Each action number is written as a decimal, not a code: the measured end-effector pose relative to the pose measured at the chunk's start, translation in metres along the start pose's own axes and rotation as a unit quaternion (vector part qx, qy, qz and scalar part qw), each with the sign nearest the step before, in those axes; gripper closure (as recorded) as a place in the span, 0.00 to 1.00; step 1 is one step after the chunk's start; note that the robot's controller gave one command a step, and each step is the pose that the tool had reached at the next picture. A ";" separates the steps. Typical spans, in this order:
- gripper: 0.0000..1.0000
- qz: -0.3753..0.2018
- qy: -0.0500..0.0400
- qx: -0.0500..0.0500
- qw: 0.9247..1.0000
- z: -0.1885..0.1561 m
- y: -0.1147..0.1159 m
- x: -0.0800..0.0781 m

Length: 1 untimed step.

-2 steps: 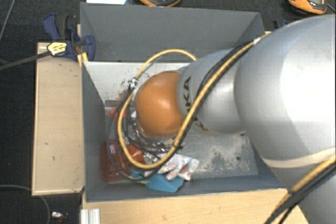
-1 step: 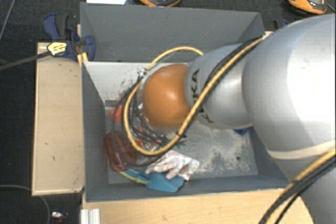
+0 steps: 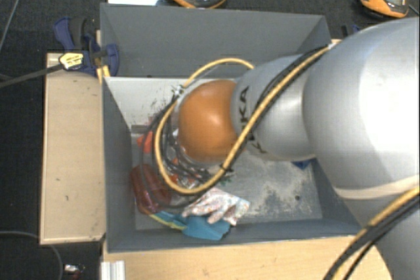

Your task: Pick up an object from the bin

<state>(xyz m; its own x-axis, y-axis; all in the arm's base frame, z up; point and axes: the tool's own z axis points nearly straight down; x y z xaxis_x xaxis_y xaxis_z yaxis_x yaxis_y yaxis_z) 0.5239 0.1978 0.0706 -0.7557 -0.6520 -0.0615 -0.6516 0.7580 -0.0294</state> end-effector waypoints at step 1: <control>1.00 0.010 -0.002 0.000 1.000 0.001 -0.012 -0.023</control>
Offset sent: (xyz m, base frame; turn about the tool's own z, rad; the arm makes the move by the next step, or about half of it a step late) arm 0.0245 0.0186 -0.0006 0.0013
